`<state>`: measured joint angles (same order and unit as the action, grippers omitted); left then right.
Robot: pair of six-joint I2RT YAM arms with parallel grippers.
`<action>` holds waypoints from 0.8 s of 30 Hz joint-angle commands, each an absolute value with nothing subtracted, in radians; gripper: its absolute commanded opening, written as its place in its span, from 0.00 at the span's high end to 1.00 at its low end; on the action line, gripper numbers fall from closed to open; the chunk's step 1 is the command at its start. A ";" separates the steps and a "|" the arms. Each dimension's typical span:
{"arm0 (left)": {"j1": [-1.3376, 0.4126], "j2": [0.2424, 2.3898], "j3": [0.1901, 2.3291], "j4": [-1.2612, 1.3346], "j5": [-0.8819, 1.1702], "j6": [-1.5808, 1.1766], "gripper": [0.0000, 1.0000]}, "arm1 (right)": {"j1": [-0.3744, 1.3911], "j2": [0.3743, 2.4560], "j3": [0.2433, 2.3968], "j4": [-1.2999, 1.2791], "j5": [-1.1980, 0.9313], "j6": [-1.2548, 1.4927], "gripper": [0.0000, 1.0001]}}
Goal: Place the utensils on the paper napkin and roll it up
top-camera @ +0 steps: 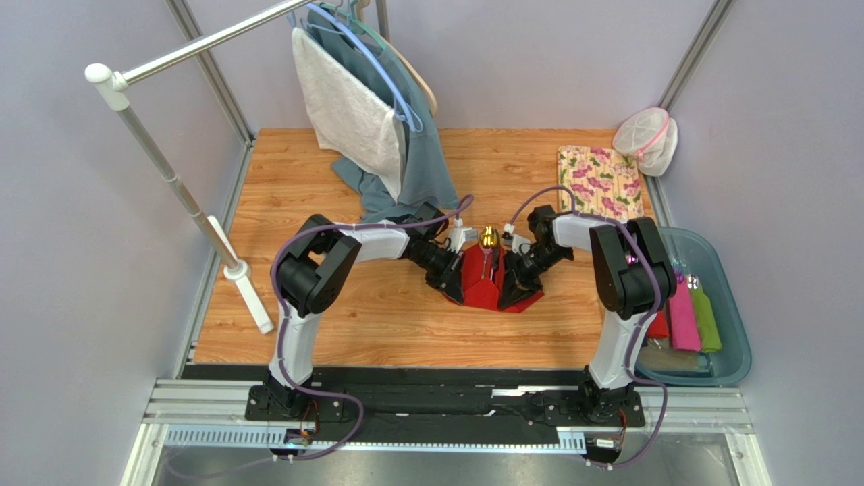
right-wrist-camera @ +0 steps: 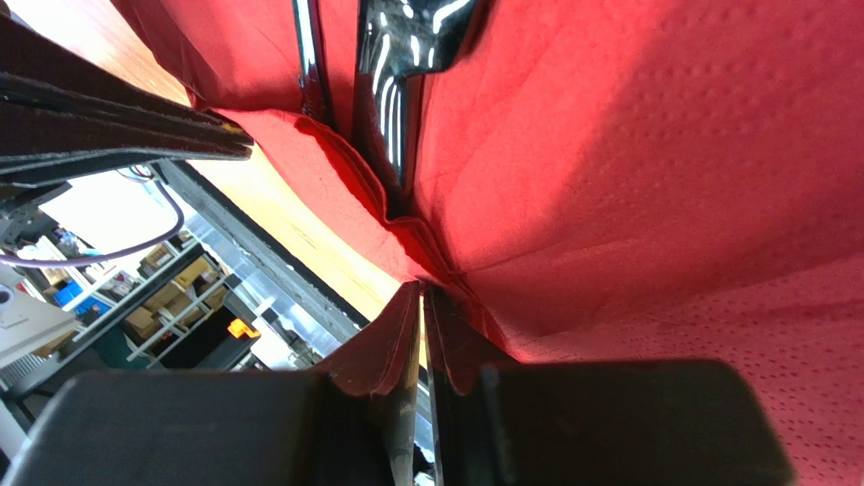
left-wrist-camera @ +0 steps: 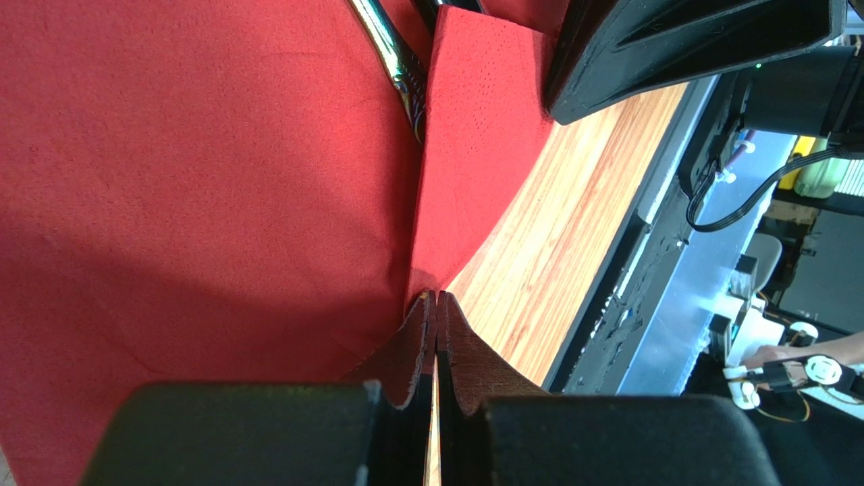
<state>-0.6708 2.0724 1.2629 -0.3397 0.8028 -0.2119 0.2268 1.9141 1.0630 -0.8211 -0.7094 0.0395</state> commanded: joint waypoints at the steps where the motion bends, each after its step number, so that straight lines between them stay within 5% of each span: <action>1: -0.666 2.069 1.241 -0.339 0.741 -0.202 0.98 | 0.204 1.924 1.068 -0.841 -0.635 -0.031 0.87; 24: -0.663 1.859 1.129 -0.169 0.802 -0.207 0.94 | 0.189 1.937 1.111 -0.825 -0.552 -0.061 0.87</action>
<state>-0.6678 1.9640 1.1328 -0.2626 0.7715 -0.2142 0.1967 1.9141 1.0805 -0.8707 -0.6579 -0.0174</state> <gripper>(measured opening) 0.036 0.126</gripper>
